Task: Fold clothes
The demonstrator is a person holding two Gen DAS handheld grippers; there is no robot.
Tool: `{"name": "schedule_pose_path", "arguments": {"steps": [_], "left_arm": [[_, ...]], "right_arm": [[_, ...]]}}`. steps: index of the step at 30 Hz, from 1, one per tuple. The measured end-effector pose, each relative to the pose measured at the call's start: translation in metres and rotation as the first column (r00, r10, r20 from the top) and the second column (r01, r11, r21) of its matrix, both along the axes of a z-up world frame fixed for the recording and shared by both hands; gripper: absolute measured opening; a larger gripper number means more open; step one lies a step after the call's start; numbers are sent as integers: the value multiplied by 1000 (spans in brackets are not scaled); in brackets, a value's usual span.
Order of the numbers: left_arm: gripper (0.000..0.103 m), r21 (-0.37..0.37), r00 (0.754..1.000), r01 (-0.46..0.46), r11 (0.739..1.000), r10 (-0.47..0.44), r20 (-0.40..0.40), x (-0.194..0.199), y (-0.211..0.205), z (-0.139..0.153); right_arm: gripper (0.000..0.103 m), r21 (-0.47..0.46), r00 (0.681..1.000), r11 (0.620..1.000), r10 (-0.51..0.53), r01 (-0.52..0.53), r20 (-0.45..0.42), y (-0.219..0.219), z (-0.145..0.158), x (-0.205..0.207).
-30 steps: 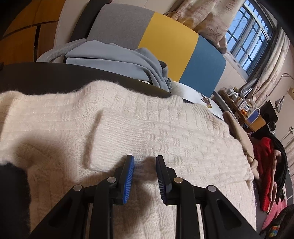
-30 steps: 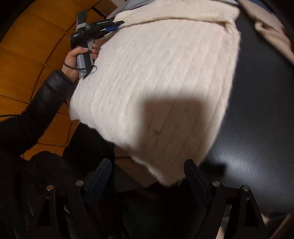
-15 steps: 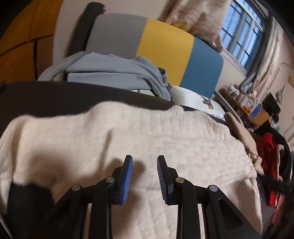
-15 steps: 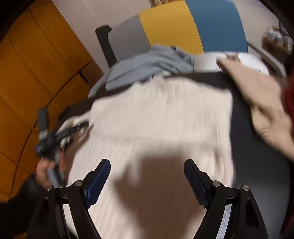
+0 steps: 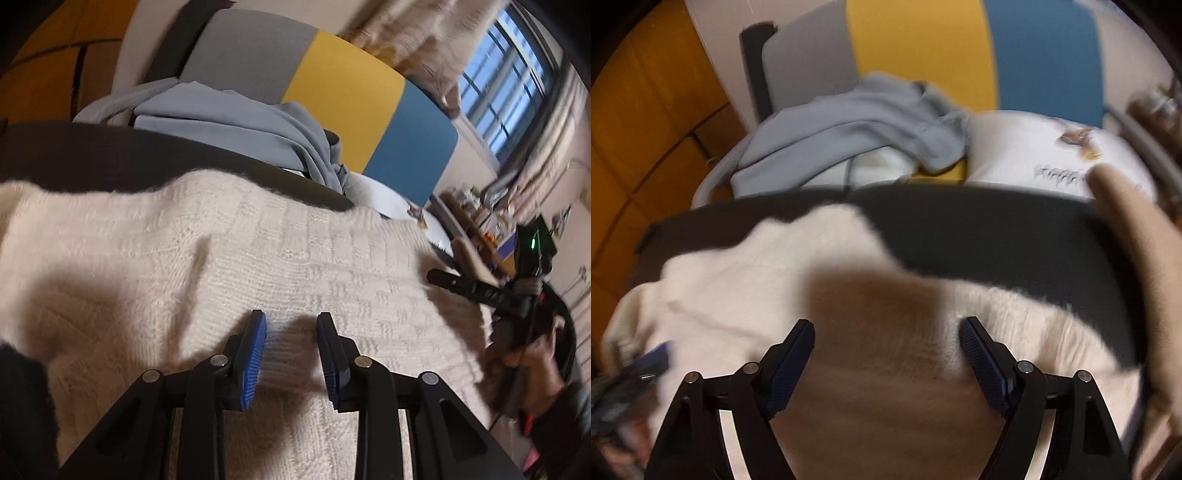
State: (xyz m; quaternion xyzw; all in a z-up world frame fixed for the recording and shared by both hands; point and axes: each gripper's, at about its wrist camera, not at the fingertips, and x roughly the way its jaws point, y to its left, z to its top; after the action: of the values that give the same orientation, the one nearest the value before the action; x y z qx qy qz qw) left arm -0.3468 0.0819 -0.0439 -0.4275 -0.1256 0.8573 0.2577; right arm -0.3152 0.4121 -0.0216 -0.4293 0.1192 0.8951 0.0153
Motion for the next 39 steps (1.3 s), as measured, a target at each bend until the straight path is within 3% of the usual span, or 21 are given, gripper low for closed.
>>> {"name": "schedule_pose_path", "arguments": {"steps": [7,10,13,15,20,24,29,31,34,39], "left_arm": [[28,-9,1000,-12,1000,12,-3,-1,4,-1],[28,-2,1000,-24,1000,24,9,-1,1,4],[31,53,998,-63,997,61,35,10,-13,16],[31,76,996,-89,993,87,30,26,-32,27],[32,-100,980,-190,977,182,-85,78,-105,56],[43,-271,960,-266,925,229,-161,118,-177,67],[46,-417,958,-287,862,258,-126,147,-230,47],[49,-453,963,-270,850,241,-122,152,-233,40],[52,-504,982,-188,843,145,-123,151,-213,31],[52,-587,991,-131,799,99,-87,126,-191,10]], "right_arm": [[85,58,1000,998,-3,4,-14,-7,-3,4],[85,73,999,997,7,-4,-40,-22,14,20],[86,89,998,996,18,-12,-67,-36,30,36],[93,99,996,995,25,-17,-84,-45,41,47],[98,95,991,992,93,-84,-97,-75,45,100],[99,90,989,991,108,-99,-98,-93,26,141],[101,10,996,997,74,-73,-51,-89,-1,148],[103,-23,996,998,64,-65,-56,-84,-3,149],[103,-6,997,998,68,-68,-45,-86,-4,149],[103,43,997,997,73,-72,-26,-93,-6,148]]}}
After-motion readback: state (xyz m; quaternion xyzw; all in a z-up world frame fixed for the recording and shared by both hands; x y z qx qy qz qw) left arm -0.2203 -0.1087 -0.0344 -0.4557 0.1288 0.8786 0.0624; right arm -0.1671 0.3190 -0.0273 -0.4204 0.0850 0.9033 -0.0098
